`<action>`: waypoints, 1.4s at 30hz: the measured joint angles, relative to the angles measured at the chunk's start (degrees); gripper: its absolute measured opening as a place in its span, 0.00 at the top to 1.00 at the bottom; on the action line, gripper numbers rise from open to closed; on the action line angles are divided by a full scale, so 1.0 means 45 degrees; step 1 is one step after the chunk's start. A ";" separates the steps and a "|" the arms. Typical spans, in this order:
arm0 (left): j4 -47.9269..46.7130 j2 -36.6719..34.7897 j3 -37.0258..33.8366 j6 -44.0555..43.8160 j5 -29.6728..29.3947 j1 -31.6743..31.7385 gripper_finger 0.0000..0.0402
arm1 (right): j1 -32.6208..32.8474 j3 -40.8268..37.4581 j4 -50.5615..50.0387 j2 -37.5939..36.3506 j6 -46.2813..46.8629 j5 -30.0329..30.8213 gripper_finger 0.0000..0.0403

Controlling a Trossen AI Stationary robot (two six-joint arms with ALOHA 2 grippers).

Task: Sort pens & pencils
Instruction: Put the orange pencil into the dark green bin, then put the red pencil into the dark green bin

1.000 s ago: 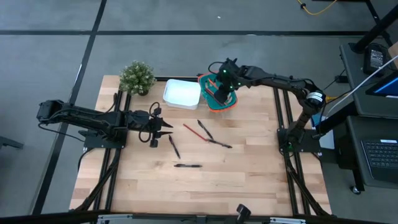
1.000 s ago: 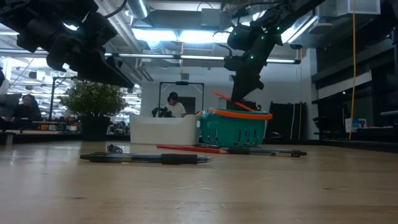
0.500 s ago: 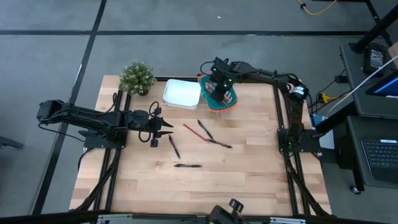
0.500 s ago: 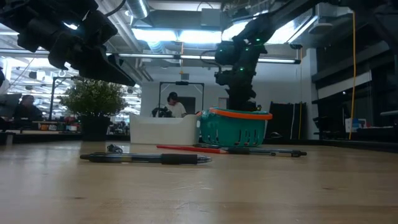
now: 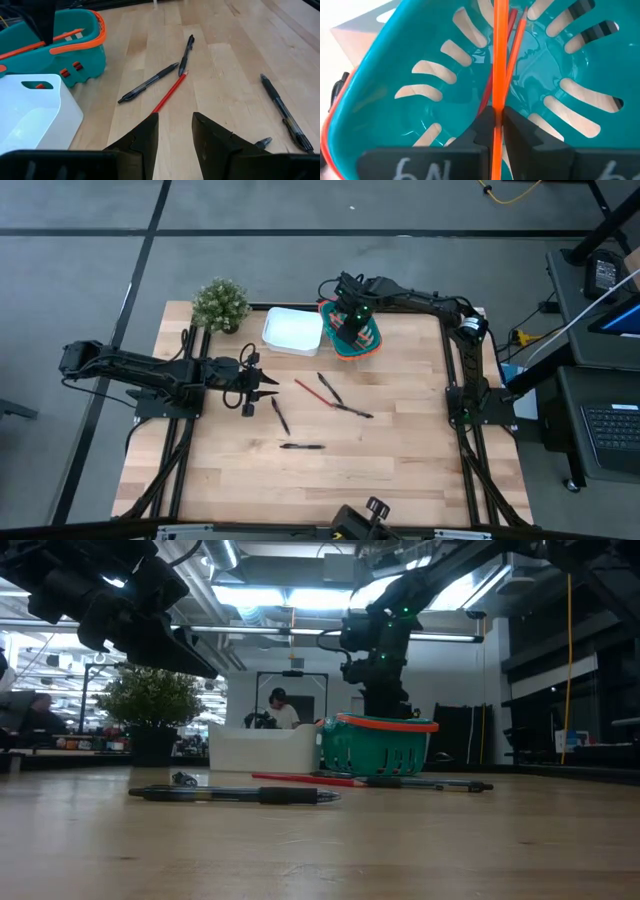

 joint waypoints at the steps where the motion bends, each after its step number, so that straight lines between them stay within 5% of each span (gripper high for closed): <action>1: 0.0000 0.0001 -0.0001 -0.0002 -0.0003 0.0000 0.72 | 0.0000 0.0000 0.0000 0.0000 0.0123 -0.0001 0.91; 11: -0.0007 0.0000 0.0000 0.0000 0.0000 -0.0004 0.72 | 0.0000 -0.0005 -0.0131 0.0000 0.0268 0.0002 0.90; 23: -0.0037 0.0003 -0.0002 0.0024 0.0000 -0.0003 0.72 | -0.0035 -0.0015 -0.0146 0.0000 -0.0068 0.0110 0.72; 33: -0.0012 0.0000 0.0000 0.0039 0.0000 0.0000 0.72 | -0.0058 -0.0016 -0.0412 -0.0056 -0.0761 0.0126 0.70; 42: 0.0643 0.0000 0.0000 0.0068 -0.0003 0.0000 0.72 | 0.0447 -0.0024 -0.0365 -0.2033 -0.0621 0.0194 0.70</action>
